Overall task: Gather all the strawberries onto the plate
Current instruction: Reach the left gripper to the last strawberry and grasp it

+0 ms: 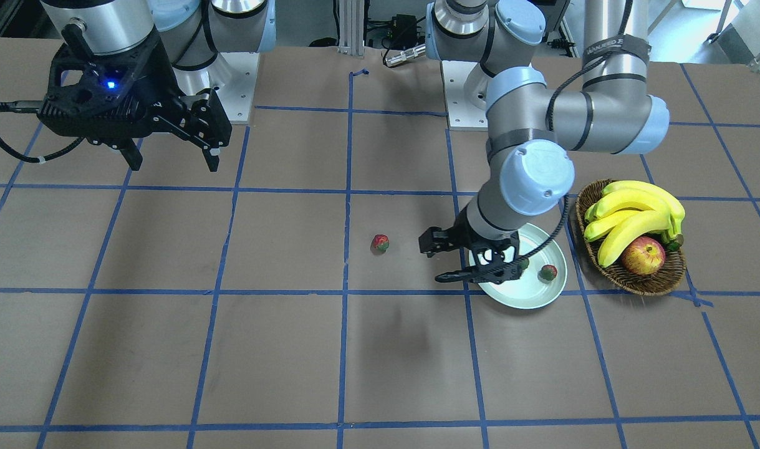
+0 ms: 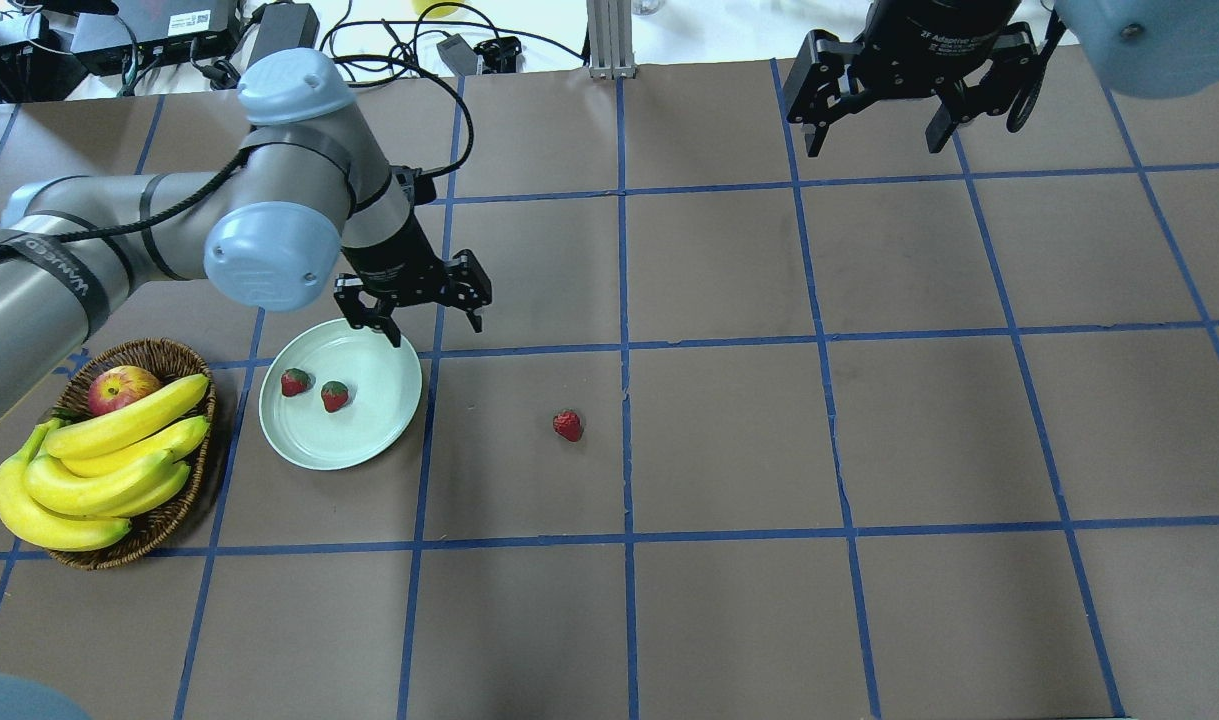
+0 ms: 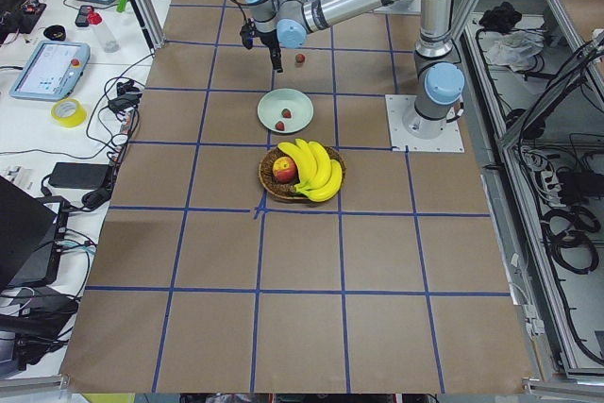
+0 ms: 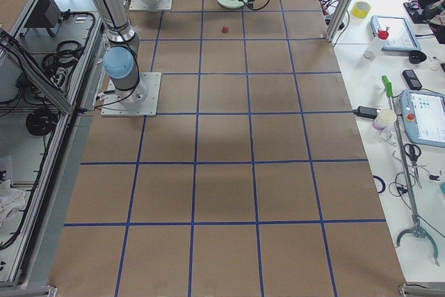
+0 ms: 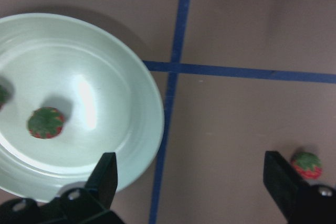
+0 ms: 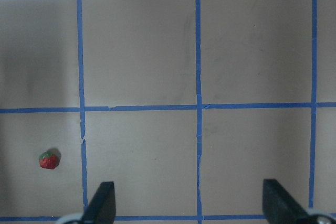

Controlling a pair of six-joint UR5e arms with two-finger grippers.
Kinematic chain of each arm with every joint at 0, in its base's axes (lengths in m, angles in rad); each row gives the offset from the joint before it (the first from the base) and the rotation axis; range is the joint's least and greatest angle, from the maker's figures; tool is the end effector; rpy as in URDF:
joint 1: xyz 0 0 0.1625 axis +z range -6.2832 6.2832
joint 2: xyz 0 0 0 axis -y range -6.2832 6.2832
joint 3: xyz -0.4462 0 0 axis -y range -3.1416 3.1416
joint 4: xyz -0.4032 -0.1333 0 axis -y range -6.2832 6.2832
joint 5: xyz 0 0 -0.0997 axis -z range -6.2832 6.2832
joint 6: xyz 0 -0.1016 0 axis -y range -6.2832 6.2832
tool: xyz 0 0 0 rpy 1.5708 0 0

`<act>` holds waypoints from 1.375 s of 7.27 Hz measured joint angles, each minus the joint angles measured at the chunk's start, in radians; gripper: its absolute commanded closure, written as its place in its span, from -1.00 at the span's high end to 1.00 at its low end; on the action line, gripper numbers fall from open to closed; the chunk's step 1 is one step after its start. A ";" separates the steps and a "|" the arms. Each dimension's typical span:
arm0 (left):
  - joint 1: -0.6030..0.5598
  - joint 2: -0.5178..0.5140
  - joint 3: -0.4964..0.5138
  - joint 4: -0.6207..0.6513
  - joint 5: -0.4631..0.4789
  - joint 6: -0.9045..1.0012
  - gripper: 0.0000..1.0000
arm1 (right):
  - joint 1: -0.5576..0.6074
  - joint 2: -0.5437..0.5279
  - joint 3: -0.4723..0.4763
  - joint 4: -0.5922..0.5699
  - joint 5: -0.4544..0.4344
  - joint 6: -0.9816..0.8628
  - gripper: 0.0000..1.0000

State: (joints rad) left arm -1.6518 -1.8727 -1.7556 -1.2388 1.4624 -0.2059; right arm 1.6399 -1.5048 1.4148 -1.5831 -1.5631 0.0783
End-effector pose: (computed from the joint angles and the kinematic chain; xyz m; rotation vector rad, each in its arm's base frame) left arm -0.1901 -0.5584 0.2848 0.2029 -3.0391 -0.2573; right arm 0.1711 -0.5300 0.5531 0.0137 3.1223 -0.1585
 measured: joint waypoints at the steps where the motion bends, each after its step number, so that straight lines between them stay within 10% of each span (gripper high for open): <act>1: -0.064 -0.012 -0.009 0.045 -0.021 -0.092 1.00 | 0.000 0.000 0.000 0.000 0.000 0.000 1.00; 7: -0.159 -0.085 -0.153 0.252 -0.087 -0.360 0.98 | 0.000 0.000 0.000 0.001 0.000 0.000 1.00; 10: -0.170 -0.101 -0.184 0.257 -0.088 -0.373 -0.59 | 0.000 0.000 0.001 0.001 0.000 0.000 1.00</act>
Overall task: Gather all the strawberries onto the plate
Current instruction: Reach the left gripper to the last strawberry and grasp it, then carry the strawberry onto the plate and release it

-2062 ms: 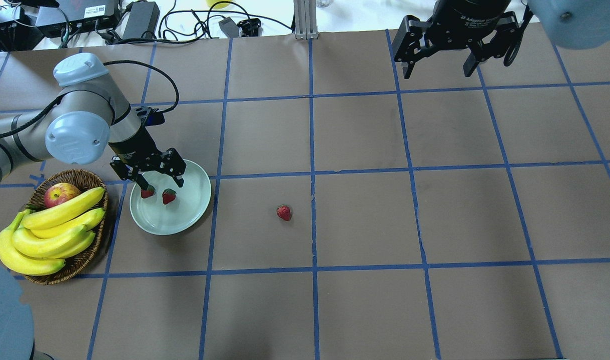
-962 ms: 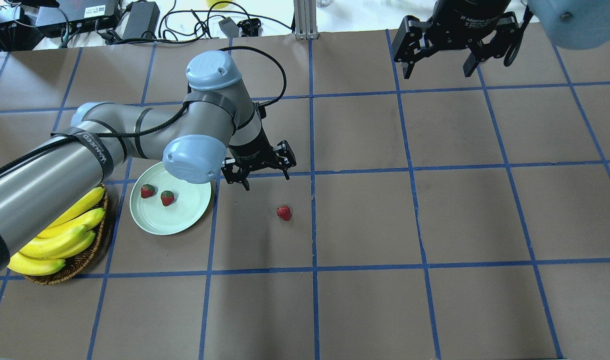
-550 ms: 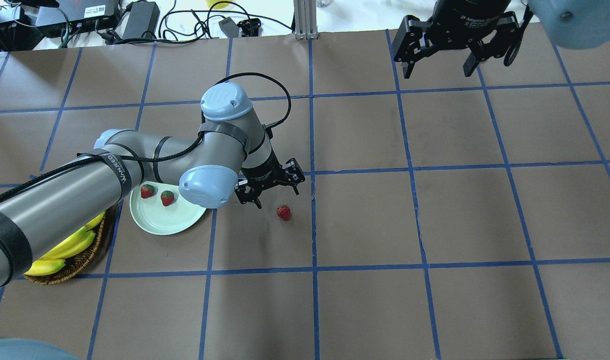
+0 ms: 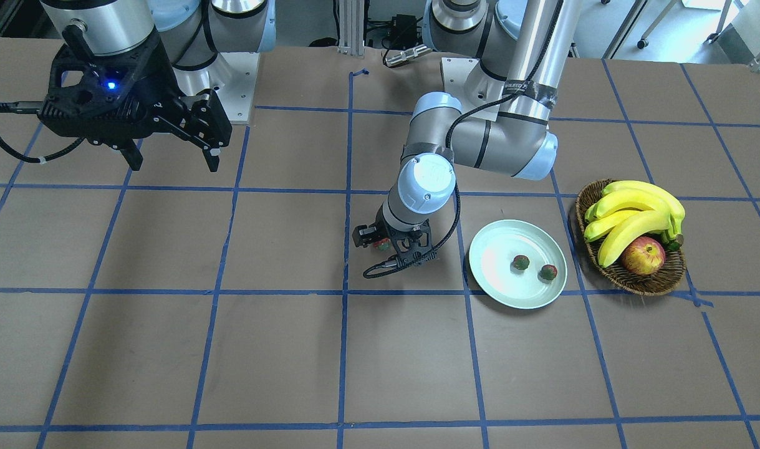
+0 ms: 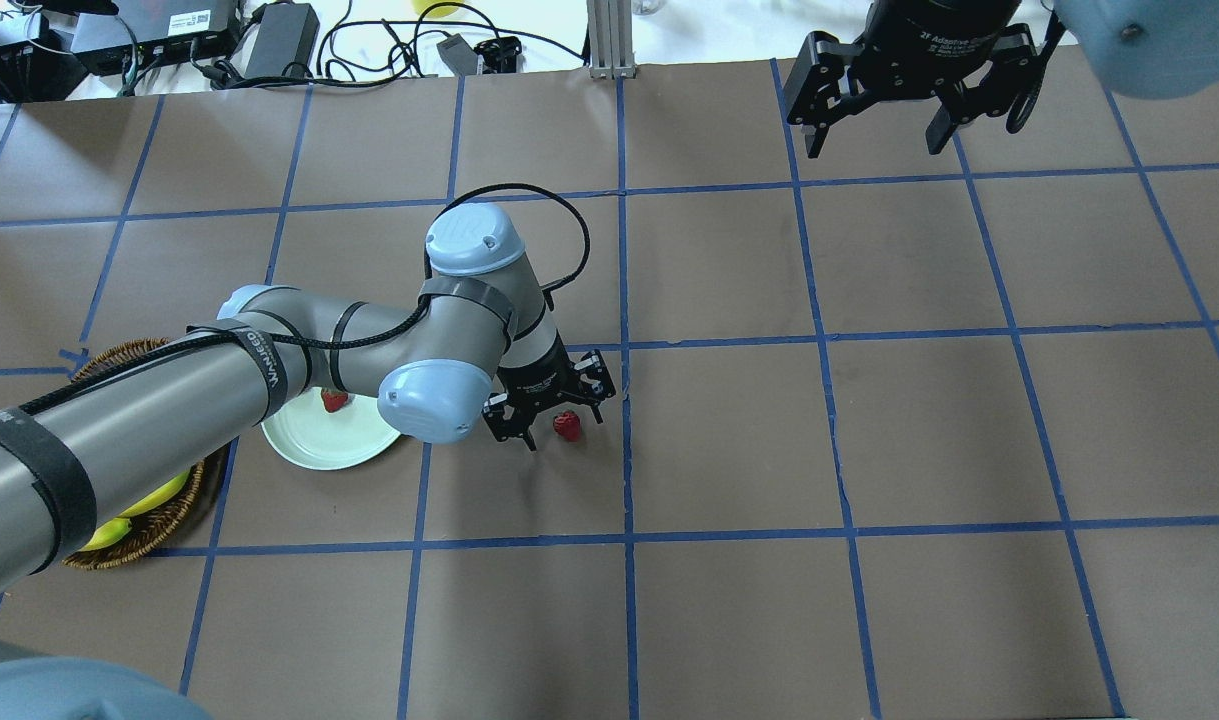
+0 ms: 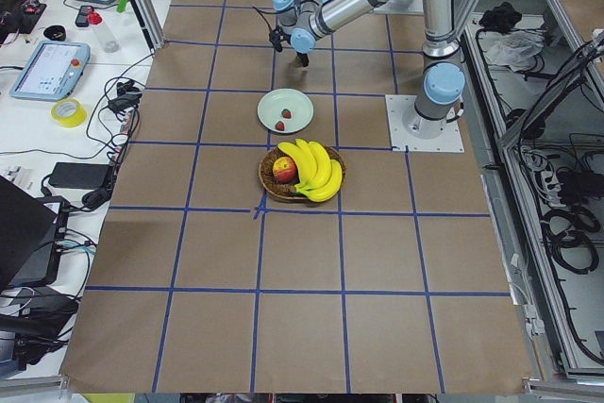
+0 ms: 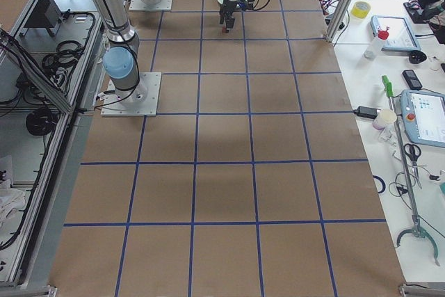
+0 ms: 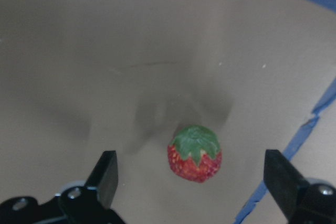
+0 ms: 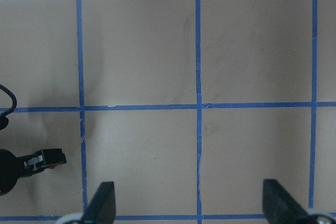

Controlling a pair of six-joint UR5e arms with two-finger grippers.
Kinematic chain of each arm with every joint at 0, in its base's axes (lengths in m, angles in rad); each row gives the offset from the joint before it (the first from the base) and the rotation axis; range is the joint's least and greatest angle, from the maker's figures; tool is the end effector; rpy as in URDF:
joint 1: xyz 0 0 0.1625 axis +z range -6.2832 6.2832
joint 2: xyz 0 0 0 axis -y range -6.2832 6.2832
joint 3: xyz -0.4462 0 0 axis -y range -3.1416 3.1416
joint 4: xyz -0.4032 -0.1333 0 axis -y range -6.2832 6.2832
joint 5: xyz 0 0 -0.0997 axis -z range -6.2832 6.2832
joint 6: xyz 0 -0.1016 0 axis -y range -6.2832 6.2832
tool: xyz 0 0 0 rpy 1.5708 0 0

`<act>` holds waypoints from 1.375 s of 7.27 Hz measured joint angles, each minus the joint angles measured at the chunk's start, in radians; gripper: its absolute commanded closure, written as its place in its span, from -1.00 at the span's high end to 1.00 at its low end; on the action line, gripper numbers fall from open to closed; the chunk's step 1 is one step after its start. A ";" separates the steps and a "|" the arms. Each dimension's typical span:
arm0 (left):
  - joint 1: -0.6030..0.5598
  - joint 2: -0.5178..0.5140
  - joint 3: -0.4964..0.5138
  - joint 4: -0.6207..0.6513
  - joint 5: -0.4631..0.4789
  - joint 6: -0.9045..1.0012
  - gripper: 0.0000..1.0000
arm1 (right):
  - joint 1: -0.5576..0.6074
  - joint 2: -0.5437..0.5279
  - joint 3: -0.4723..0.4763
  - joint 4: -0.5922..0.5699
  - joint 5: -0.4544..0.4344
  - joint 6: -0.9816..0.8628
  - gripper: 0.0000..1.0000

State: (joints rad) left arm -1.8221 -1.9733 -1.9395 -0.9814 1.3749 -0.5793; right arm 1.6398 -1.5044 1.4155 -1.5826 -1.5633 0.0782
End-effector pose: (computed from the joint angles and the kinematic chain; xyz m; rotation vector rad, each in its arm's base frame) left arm -0.2835 -0.4888 0.1760 0.5186 -2.9685 -0.3708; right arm 0.1710 -0.5301 0.5525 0.0138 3.1228 -0.1561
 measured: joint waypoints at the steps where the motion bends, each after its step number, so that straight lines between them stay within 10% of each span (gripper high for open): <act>1: -0.001 0.000 -0.002 0.001 -0.002 -0.001 -1.00 | 0.000 0.000 0.000 0.000 0.000 0.000 1.00; 6: 0.044 0.038 0.118 -0.084 0.007 0.078 -1.00 | 0.000 0.000 0.000 0.001 0.000 0.000 1.00; 9: 0.260 0.088 0.198 -0.287 0.089 0.393 -1.00 | -0.001 0.001 -0.001 0.000 -0.001 0.000 1.00; 10: 0.314 0.092 0.188 -0.304 0.114 0.502 -0.51 | -0.001 0.001 -0.001 0.000 -0.001 0.000 1.00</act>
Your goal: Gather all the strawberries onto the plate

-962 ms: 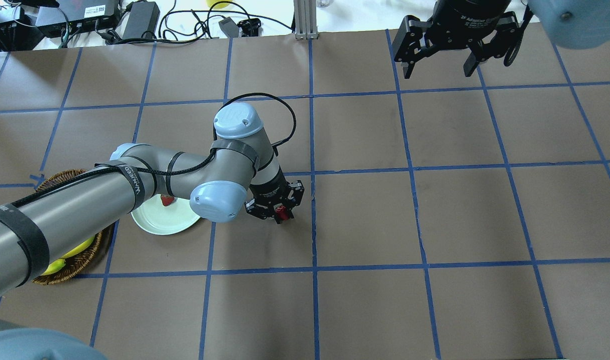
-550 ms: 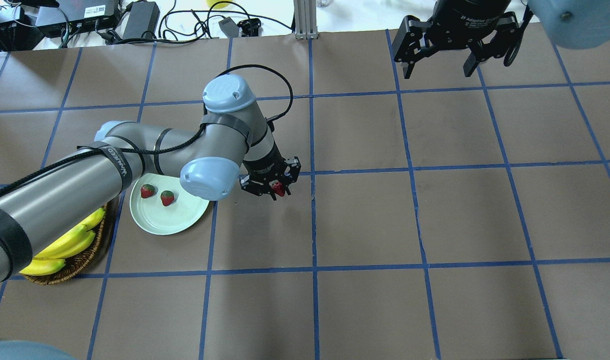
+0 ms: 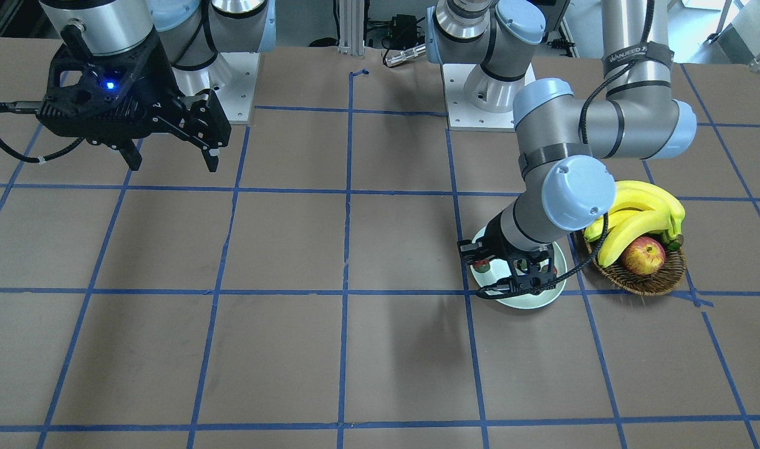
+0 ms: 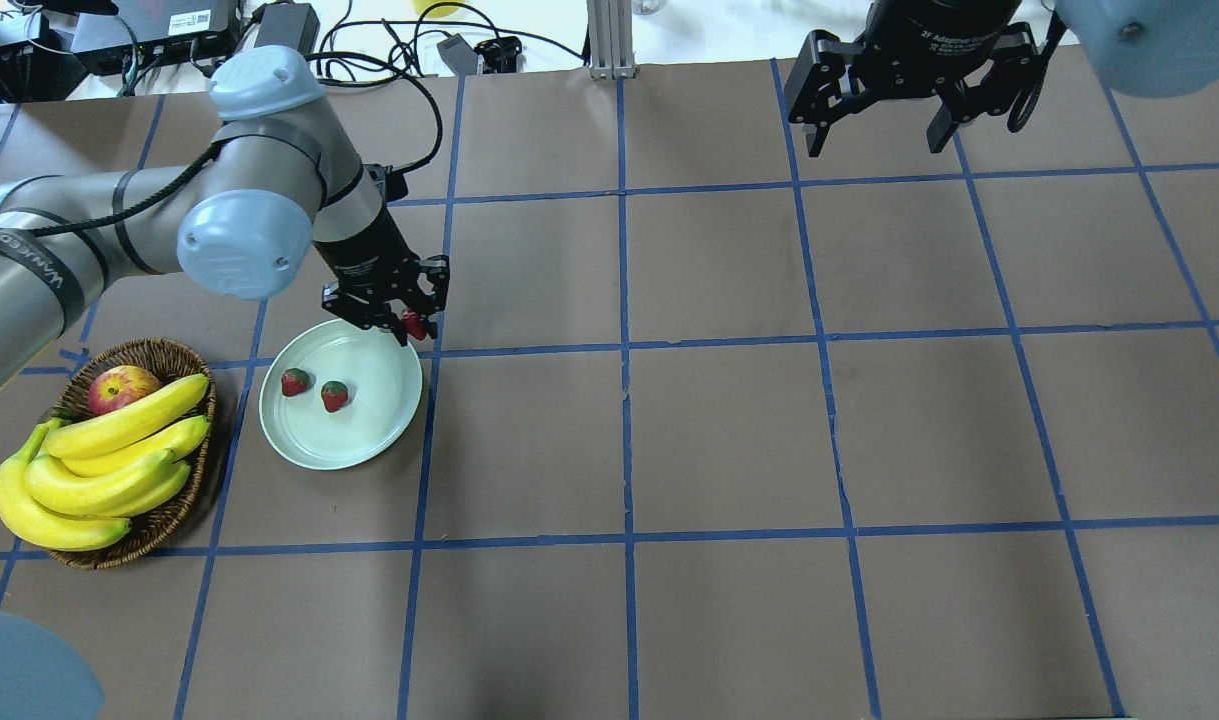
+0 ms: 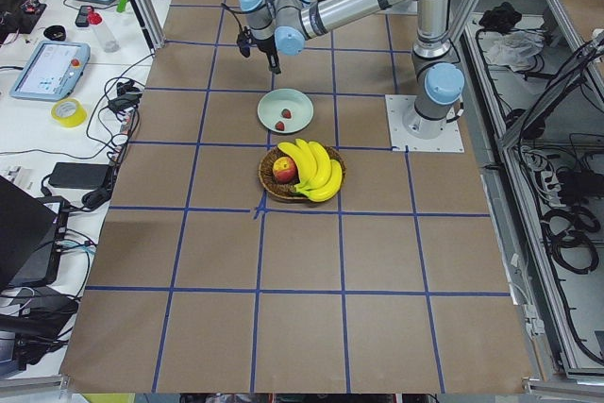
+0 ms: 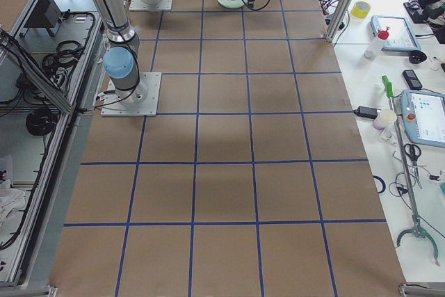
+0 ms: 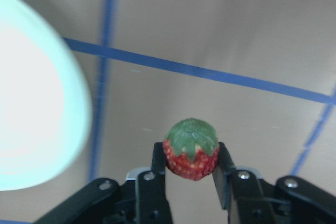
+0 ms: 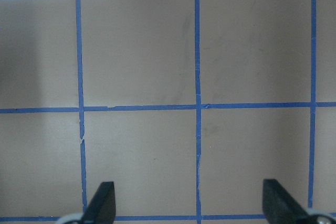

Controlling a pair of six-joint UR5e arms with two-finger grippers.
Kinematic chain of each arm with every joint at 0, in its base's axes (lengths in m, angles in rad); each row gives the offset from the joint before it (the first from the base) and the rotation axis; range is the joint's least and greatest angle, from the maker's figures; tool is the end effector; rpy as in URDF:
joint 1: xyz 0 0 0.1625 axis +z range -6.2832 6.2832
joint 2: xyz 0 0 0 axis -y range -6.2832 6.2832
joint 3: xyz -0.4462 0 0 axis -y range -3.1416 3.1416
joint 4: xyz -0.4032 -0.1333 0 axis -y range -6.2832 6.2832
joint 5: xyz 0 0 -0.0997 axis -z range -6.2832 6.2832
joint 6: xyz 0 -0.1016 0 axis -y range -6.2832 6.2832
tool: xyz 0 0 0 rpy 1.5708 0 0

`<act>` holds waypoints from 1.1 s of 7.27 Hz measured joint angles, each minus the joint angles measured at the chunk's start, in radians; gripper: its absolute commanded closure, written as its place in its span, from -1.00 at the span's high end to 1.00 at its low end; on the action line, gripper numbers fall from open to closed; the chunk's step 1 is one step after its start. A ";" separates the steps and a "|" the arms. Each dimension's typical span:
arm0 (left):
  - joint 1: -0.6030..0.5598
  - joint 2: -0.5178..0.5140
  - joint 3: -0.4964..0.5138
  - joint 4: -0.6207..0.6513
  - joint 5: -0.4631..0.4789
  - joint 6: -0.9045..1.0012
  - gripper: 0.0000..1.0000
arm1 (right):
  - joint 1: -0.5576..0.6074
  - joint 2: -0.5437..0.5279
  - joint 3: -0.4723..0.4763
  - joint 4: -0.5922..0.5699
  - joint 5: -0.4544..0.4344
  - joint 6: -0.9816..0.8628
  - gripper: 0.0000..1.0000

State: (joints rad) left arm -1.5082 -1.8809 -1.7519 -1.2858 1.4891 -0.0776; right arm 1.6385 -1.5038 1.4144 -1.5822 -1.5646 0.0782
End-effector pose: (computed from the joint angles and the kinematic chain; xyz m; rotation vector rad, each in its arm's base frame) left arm -0.1057 -0.5763 0.2777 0.2262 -3.0371 -0.3160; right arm 0.1702 -0.5306 0.5526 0.0159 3.1241 -0.1565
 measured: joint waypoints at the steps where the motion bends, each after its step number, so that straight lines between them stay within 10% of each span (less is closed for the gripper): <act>1: 0.037 -0.003 -0.012 -0.005 0.017 0.069 -0.07 | 0.000 0.000 0.000 0.000 0.000 0.000 1.00; 2: 0.063 -0.011 -0.020 -0.007 0.028 0.099 0.91 | 0.000 -0.001 0.000 0.000 0.000 0.000 1.00; 8: 0.080 0.033 0.043 -0.036 0.027 0.106 1.00 | 0.000 0.001 0.001 -0.001 0.001 0.000 1.00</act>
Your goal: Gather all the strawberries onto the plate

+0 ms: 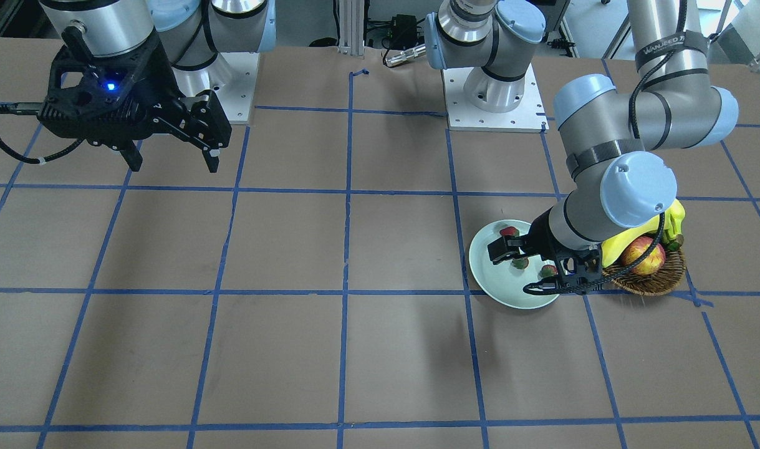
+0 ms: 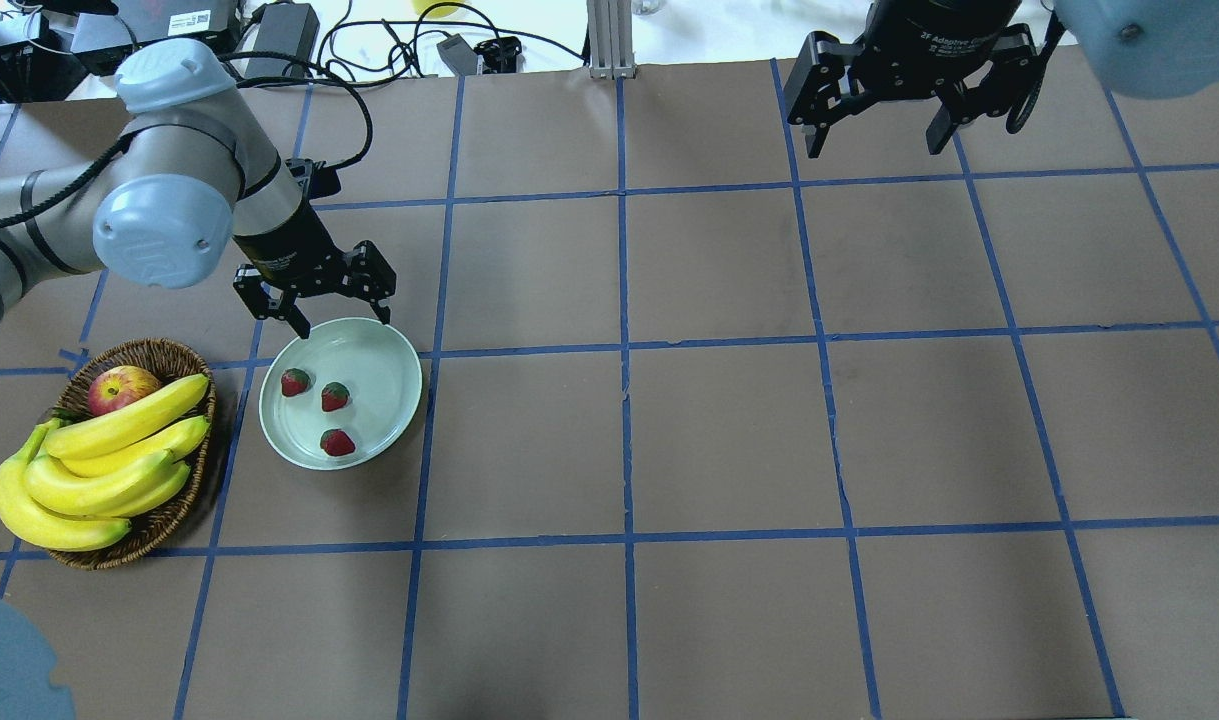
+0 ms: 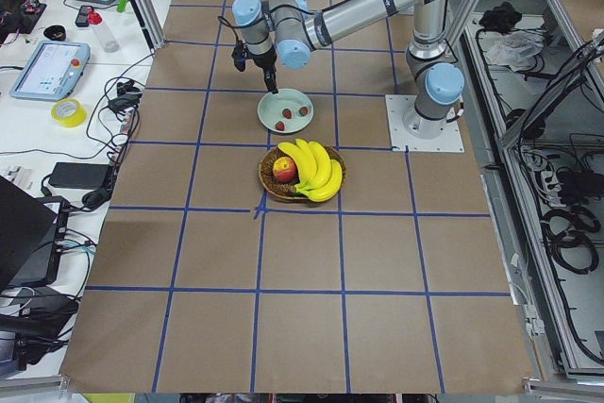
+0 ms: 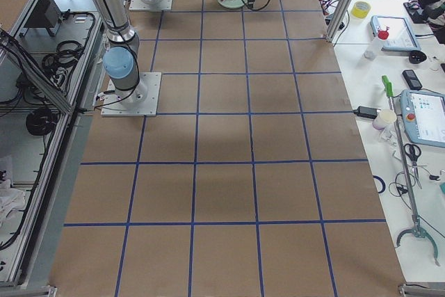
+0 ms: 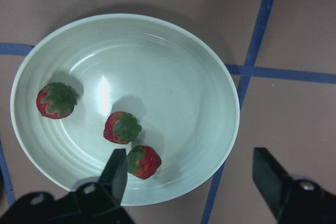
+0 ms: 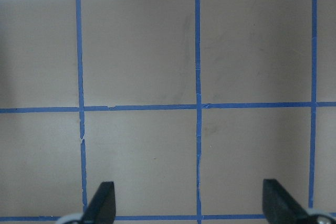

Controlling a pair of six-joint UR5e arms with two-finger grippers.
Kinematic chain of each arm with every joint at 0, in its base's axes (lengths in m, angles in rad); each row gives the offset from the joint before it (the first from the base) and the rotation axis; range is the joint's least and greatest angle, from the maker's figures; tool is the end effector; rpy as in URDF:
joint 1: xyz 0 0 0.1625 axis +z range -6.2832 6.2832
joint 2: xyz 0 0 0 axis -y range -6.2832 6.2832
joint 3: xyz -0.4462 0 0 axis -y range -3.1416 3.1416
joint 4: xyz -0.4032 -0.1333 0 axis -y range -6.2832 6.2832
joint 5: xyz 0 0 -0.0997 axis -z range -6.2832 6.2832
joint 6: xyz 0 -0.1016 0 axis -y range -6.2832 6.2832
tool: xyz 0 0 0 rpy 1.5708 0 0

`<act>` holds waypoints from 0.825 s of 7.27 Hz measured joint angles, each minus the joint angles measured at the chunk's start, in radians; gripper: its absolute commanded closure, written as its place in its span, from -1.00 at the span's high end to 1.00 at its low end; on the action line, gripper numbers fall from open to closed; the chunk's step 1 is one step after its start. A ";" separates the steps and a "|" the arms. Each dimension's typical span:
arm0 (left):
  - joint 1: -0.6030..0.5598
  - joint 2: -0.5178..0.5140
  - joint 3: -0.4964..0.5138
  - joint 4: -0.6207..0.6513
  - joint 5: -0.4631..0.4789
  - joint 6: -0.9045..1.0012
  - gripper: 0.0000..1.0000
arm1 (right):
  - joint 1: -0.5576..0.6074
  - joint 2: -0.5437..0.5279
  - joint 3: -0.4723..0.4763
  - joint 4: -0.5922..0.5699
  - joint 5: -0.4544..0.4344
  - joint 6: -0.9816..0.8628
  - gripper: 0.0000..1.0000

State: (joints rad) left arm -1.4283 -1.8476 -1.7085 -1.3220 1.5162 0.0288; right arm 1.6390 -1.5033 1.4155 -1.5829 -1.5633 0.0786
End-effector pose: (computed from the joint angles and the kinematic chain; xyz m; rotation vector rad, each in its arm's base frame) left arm -0.0561 -0.5865 0.3128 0.1810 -3.0580 -0.2463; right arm 0.1706 -0.5307 0.5519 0.0156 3.1229 -0.1549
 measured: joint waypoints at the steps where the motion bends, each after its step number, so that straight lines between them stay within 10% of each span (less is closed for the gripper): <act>1: -0.006 0.021 0.060 -0.026 -0.005 0.000 1.00 | 0.000 0.000 -0.001 0.000 0.000 0.000 1.00; 6: -0.037 0.200 0.252 -0.261 -0.021 -0.029 1.00 | -0.001 -0.001 0.000 0.001 -0.003 0.000 1.00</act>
State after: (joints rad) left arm -1.4652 -1.6479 -1.4568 -1.5825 1.4952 -0.0006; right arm 1.6381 -1.5040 1.4156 -1.5819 -1.5661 0.0787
